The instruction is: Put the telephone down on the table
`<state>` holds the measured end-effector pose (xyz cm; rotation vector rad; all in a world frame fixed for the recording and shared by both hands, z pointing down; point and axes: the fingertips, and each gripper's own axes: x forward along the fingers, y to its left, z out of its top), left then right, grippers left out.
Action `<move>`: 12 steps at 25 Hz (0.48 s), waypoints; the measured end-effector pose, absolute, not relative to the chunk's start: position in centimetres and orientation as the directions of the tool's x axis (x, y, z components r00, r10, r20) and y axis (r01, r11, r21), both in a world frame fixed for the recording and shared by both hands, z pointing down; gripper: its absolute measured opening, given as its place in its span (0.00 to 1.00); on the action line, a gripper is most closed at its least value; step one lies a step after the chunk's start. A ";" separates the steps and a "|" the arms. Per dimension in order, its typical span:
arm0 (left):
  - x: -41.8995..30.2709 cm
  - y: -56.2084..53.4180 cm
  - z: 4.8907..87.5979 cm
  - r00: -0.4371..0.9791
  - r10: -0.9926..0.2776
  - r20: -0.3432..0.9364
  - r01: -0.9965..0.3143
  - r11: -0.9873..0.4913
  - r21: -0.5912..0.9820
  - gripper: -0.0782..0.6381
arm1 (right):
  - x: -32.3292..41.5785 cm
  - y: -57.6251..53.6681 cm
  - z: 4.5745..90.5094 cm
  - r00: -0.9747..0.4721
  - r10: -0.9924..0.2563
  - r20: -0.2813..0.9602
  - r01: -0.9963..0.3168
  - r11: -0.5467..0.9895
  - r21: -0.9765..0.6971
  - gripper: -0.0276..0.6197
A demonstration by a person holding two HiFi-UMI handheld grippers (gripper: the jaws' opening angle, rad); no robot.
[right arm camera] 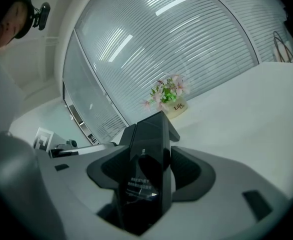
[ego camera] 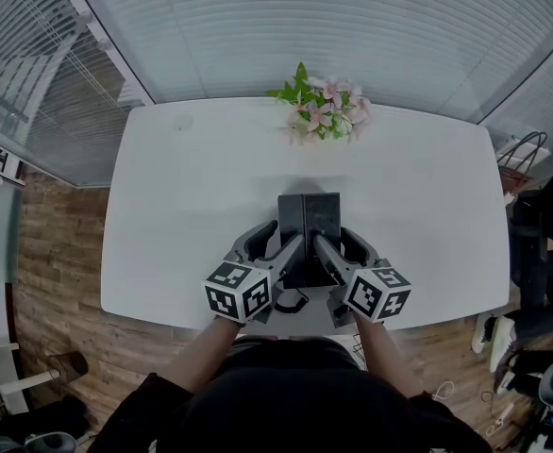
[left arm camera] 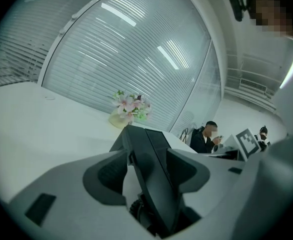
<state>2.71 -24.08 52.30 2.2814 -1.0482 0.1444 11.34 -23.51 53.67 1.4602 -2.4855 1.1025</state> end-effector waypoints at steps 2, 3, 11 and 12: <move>2.7 -24.2 52.1 0.676 -0.657 0.334 -0.722 -0.497 0.482 0.45 | 11.5 -23.7 53.4 -0.546 -0.748 0.378 -0.786 0.300 -0.540 0.42; 2.6 -24.3 51.9 0.674 -0.660 0.331 -0.723 -0.498 0.479 0.45 | 11.5 -23.8 53.3 -0.542 -0.752 0.376 -0.789 0.302 -0.534 0.42; 2.4 -24.9 50.3 0.663 -0.688 0.293 -0.731 -0.513 0.449 0.45 | 11.5 -24.4 50.9 -0.524 -0.785 0.330 -0.813 0.345 -0.469 0.41; 2.3 -25.0 50.1 0.661 -0.693 0.288 -0.733 -0.515 0.445 0.45 | 11.4 -24.5 50.5 -0.523 -0.790 0.321 -0.816 0.353 -0.458 0.41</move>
